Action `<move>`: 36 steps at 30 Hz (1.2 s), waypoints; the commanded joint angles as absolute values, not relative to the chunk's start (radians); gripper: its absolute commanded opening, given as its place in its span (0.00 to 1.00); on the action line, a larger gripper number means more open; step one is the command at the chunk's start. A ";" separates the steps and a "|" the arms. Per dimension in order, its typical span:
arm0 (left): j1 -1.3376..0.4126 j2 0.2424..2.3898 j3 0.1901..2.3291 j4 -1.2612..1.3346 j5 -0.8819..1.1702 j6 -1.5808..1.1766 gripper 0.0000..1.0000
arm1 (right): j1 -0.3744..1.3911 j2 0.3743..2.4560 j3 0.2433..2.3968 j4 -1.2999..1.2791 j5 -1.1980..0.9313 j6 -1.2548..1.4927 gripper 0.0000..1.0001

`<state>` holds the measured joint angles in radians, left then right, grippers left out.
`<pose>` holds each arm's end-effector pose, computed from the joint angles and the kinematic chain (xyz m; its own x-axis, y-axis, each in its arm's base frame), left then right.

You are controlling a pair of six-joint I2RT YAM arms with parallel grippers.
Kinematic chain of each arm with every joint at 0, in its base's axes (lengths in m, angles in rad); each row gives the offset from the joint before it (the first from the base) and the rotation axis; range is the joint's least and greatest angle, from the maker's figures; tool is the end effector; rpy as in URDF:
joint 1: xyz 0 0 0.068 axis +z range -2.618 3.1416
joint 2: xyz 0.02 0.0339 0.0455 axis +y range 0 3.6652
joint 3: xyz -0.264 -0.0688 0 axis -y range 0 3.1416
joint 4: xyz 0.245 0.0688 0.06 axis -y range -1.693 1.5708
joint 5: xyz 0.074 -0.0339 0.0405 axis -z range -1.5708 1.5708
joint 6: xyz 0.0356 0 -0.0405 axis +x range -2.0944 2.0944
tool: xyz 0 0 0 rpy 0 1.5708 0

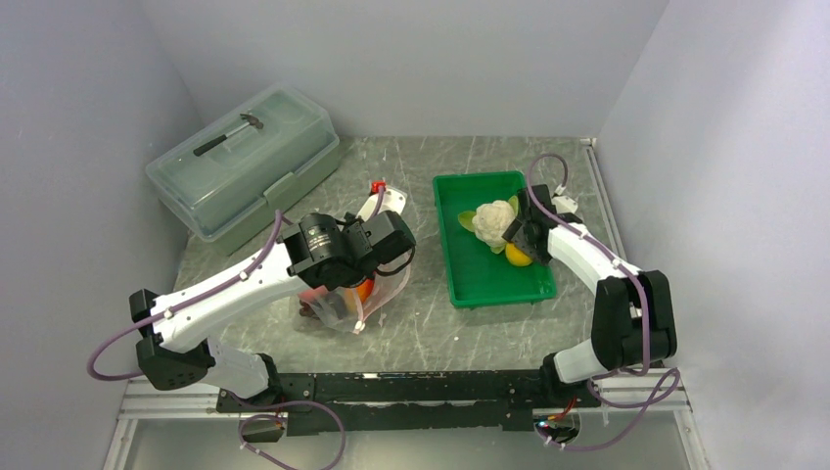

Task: Place the food in the zip-top bag and seal the zipper
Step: Pick up the fake fruit from the bin, then place the fake fruit in the zipper food storage bag.

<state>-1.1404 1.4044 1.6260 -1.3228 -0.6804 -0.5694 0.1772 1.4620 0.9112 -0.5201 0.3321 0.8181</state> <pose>0.1239 -0.2161 0.3956 -0.6302 0.3682 -0.6836 0.2943 0.9280 0.2285 0.2807 0.0385 0.2044 -0.5999 0.5935 -0.5365 0.6217 0.7679 0.1542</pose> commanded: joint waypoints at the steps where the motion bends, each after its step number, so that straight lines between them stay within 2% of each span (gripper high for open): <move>1: -1.138 1.389 1.661 -1.309 -0.700 -0.571 0.05 | 0.172 1.411 0.897 -0.477 0.312 0.813 0.49; 2: -1.138 1.390 1.660 -1.313 -0.697 -0.573 0.04 | 0.172 1.394 0.893 -0.475 0.305 0.808 0.42; 6: -1.138 1.388 1.649 -1.321 -0.697 -0.588 0.03 | 0.172 1.301 0.877 -0.482 0.280 0.795 0.34; 15: -1.138 1.383 1.646 -1.305 -0.691 -0.583 0.03 | 0.173 1.117 0.897 -0.545 0.221 0.751 0.33; 24: -1.138 1.388 1.651 -1.311 -0.684 -0.585 0.03 | 0.185 0.928 0.887 -0.513 0.008 0.773 0.32; 36: -1.138 1.392 1.651 -1.310 -0.684 -0.597 0.03 | 0.279 0.797 0.915 -0.457 -0.230 0.787 0.30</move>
